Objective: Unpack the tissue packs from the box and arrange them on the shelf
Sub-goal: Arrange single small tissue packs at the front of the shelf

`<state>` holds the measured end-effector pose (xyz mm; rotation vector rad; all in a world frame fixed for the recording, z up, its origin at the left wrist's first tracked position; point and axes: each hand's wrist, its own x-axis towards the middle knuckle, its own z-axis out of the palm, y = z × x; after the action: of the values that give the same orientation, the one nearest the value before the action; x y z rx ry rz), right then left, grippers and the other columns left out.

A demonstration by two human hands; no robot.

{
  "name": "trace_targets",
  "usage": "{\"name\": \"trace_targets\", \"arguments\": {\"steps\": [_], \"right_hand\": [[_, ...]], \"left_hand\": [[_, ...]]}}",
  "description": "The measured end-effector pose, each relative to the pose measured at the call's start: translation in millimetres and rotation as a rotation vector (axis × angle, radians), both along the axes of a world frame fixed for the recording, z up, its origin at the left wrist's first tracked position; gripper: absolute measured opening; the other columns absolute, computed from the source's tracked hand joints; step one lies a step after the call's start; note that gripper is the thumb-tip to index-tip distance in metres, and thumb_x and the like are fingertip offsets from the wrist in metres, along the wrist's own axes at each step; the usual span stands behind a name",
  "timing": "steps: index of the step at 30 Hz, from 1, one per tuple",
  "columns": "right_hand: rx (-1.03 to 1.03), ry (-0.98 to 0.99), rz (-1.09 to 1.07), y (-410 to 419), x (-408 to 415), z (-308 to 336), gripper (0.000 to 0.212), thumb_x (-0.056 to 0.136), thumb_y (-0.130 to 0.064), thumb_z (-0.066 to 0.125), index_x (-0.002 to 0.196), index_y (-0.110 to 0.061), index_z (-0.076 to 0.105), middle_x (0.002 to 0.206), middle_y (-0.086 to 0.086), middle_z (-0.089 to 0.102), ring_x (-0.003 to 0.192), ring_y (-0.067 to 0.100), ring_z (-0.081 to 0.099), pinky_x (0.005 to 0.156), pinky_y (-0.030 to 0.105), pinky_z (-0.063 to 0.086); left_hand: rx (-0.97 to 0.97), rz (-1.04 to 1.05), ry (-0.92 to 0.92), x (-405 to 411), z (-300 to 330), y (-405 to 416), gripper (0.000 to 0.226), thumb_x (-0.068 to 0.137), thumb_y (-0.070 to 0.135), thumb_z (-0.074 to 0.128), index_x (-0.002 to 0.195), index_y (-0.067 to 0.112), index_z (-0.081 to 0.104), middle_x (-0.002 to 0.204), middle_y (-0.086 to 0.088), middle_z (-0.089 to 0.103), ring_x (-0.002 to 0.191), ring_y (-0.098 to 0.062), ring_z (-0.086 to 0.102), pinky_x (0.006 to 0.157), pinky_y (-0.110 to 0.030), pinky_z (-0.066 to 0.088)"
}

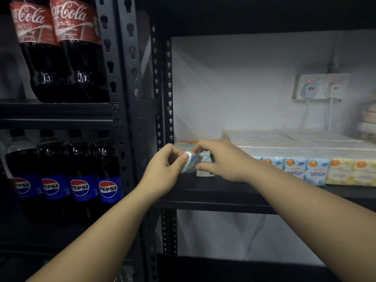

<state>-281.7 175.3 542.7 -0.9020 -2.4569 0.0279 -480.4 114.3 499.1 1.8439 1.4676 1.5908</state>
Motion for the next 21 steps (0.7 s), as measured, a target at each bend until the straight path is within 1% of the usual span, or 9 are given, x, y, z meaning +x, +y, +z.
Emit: {"name": "trace_targets", "arguments": {"steps": [3,5,6,8,10,12,15,18,21], "right_hand": [[-0.088,0.052,0.008,1,-1,3,0.018,0.092,-0.044,0.071,0.104,-0.037,0.059,0.093,-0.03,0.065,0.083,-0.002,0.057,0.077,0.035,0.049],[-0.098,0.046,0.034,1,-3,3,0.02,0.091,-0.047,0.071,0.102,-0.036,0.058,0.096,-0.022,0.068,0.085,-0.001,0.058,0.078,0.037,0.05],[-0.102,0.049,0.046,1,-3,4,0.02,0.091,-0.049,0.071,0.102,-0.037,0.059,0.098,-0.019,0.068,0.089,0.0,0.06,0.08,0.038,0.052],[-0.107,0.06,0.053,1,-4,5,0.021,0.09,-0.048,0.073,0.104,-0.039,0.061,0.1,-0.017,0.068,0.098,0.004,0.063,0.085,0.038,0.054],[-0.1,0.092,0.034,1,-2,6,0.028,0.088,-0.044,0.076,0.111,-0.04,0.062,0.102,-0.018,0.067,0.101,0.005,0.063,0.088,0.037,0.054],[-0.106,0.115,0.0,2,1,7,0.037,0.085,-0.044,0.078,0.117,-0.038,0.061,0.101,-0.016,0.067,0.096,0.007,0.064,0.084,0.035,0.054],[-0.163,0.138,-0.034,4,3,10,0.035,0.084,-0.035,0.08,0.112,-0.035,0.06,0.09,-0.011,0.07,0.077,0.005,0.063,0.07,0.03,0.05],[-0.207,0.202,-0.024,4,1,15,0.03,0.083,-0.026,0.082,0.106,-0.029,0.061,0.088,-0.007,0.074,0.075,0.007,0.065,0.068,0.028,0.051],[-0.186,0.205,-0.023,5,-9,16,0.018,0.082,-0.021,0.082,0.094,-0.024,0.069,0.086,-0.007,0.074,0.076,0.007,0.067,0.074,0.033,0.057]], "left_hand": [[-0.034,-0.069,-0.061,0,0,-5,0.024,0.089,0.054,0.065,0.09,0.031,0.064,0.096,-0.005,0.073,0.095,-0.038,0.07,0.084,-0.062,0.058],[-0.047,-0.095,-0.06,0,2,-8,0.028,0.083,0.061,0.065,0.097,0.037,0.066,0.098,-0.003,0.074,0.096,-0.035,0.072,0.085,-0.06,0.059],[-0.04,-0.087,-0.004,-1,3,-9,0.026,0.084,0.06,0.066,0.1,0.04,0.067,0.096,-0.001,0.075,0.093,-0.029,0.073,0.085,-0.056,0.06],[-0.02,-0.036,0.113,-3,3,-8,0.017,0.089,0.049,0.071,0.103,0.04,0.07,0.09,0.003,0.076,0.086,-0.019,0.073,0.082,-0.048,0.06],[-0.029,0.02,0.069,-4,4,-7,0.01,0.092,0.03,0.074,0.101,0.033,0.072,0.088,0.005,0.077,0.083,-0.014,0.074,0.082,-0.045,0.061],[-0.053,0.047,-0.05,-3,4,-8,0.009,0.09,0.018,0.075,0.096,0.024,0.073,0.087,0.004,0.078,0.081,-0.016,0.075,0.078,-0.044,0.063],[-0.08,0.064,-0.12,-1,4,-10,0.01,0.085,0.008,0.075,0.09,0.011,0.068,0.087,-0.001,0.078,0.084,-0.022,0.078,0.068,-0.039,0.064],[-0.081,0.104,-0.016,-2,3,-12,0.018,0.079,0.012,0.076,0.09,0.02,0.064,0.086,0.003,0.076,0.077,-0.02,0.076,0.072,-0.043,0.064],[-0.083,0.138,0.205,-5,4,-19,0.027,0.081,0.019,0.079,0.1,0.031,0.064,0.084,0.007,0.073,0.071,-0.008,0.07,0.07,-0.024,0.059]]}}
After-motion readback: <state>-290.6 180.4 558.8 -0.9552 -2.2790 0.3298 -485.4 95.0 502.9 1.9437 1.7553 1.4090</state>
